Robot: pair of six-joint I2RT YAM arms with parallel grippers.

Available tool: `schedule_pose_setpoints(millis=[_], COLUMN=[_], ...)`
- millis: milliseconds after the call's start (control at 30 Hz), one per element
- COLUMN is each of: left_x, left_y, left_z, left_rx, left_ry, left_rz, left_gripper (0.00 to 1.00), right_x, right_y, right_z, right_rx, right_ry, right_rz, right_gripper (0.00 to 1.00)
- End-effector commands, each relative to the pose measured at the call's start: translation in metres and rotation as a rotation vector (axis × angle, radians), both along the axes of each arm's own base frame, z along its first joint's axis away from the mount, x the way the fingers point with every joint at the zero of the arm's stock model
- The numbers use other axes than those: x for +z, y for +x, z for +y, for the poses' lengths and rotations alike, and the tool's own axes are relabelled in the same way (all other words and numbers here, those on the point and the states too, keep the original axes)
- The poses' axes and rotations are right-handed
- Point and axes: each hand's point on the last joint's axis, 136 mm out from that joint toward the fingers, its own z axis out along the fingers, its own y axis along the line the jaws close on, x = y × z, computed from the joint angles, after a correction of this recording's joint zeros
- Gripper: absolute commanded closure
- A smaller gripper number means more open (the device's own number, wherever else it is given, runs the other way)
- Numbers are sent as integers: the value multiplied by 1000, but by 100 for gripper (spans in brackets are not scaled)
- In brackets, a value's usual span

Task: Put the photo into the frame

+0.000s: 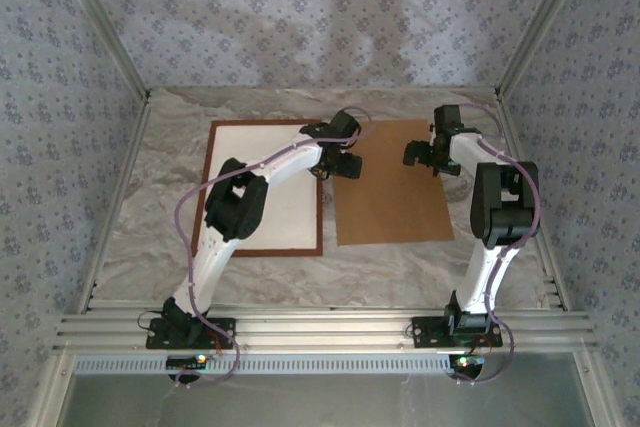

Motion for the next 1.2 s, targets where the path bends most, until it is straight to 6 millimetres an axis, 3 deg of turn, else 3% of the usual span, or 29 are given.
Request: schedule_pose_setpoints(millis=[0, 100, 367, 933, 1167], left_x=[-4, 0, -8, -8, -22], left_y=[8, 8, -2, -11, -22], left_z=[28, 24, -18, -16, -23], left_rx=[42, 37, -29, -18, -30], left_ry=[78, 64, 22, 48, 8], left_rz=[0, -9, 21, -14, 37], left_gripper=[15, 15, 15, 13, 13], right_x=[0, 0, -2, -23, -34], right_y=[-3, -2, -1, -8, -16], right_z=[0, -1, 1, -12, -7], right_rx=[8, 4, 9, -46, -55], right_ry=[-14, -8, 27, 41, 111], right_rz=[22, 21, 33, 112, 161], right_gripper=[0, 0, 0, 2, 5])
